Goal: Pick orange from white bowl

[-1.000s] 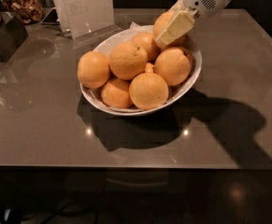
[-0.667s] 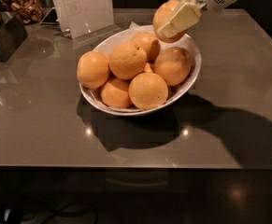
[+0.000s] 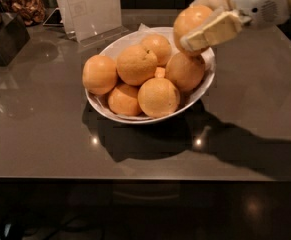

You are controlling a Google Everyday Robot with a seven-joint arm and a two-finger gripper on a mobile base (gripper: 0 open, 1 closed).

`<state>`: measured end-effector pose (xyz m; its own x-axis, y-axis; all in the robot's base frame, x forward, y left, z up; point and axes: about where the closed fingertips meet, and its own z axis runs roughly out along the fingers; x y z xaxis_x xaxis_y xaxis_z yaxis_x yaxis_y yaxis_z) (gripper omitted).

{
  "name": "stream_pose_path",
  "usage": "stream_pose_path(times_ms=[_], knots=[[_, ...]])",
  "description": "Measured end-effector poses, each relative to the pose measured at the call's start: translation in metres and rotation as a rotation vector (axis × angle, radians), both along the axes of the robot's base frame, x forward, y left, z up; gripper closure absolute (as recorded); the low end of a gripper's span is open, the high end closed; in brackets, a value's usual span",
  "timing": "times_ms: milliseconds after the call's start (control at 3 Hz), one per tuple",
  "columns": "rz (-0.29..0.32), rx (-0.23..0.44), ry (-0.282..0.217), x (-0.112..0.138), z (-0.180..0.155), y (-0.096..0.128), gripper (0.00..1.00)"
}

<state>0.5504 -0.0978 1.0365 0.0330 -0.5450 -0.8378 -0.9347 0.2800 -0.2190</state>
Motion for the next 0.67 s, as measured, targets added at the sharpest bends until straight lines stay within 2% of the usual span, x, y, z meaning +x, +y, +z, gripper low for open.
stream_pose_path(times_ms=[333, 667], knots=[[0.009, 0.061, 0.043, -0.0214, -0.0169, -0.009, 1.0], [0.005, 0.065, 0.048, -0.0235, -0.0176, -0.0113, 1.0]])
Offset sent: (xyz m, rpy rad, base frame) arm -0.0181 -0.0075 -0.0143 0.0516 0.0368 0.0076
